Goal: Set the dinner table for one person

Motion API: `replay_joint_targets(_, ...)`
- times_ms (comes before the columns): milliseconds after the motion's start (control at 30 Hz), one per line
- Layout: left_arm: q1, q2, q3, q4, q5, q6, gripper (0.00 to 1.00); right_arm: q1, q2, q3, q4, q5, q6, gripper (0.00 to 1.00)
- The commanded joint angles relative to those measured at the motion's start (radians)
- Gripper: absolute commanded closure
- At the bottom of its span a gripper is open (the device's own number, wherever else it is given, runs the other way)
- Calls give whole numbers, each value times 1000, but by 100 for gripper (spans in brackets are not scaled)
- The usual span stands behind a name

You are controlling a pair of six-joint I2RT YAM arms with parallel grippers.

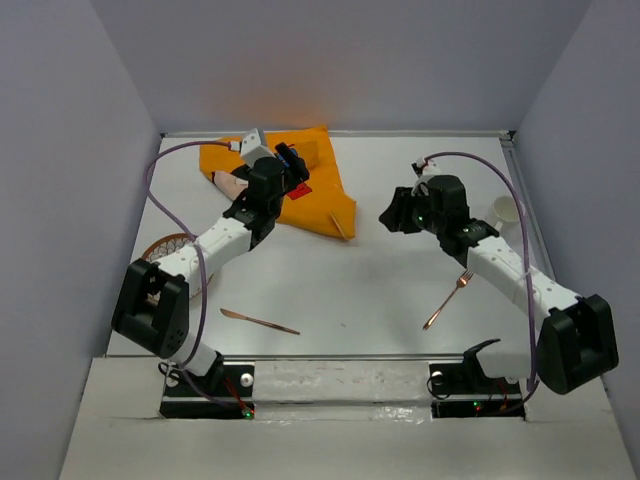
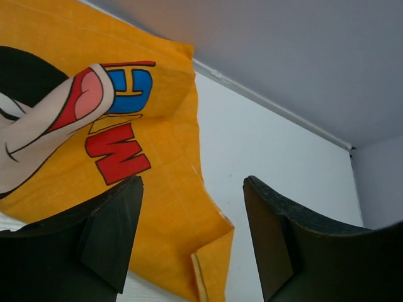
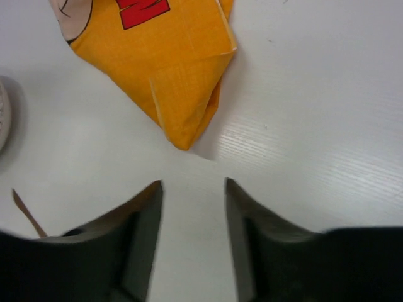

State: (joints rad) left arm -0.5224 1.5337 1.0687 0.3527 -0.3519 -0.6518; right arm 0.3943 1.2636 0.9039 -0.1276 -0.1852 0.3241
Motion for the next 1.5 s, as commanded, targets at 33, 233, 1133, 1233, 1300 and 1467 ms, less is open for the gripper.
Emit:
replay_joint_targets(33, -2, 11, 2, -23, -107, 93, 27, 21, 141, 102, 60, -42, 12, 27)
replay_joint_targets(233, -1, 190, 256, -162, -111, 187, 28, 101, 355, 223, 56, 12, -13, 21)
replay_joint_targets(1133, 76, 644, 780, -454, -114, 300, 24, 172, 651, 503, -90, 305, -63, 89)
replay_joint_targets(1233, 81, 652, 800, -468, -127, 319, 24, 183, 513, 390, -37, 280, -106, 99)
replay_joint_targets(1300, 87, 649, 804, -471, -108, 325, 24, 183, 450, 321, 6, 262, -135, 100)
replay_joint_targets(1467, 94, 697, 916, -546, -61, 352, 24, 193, 289, 129, 43, 193, -148, 100)
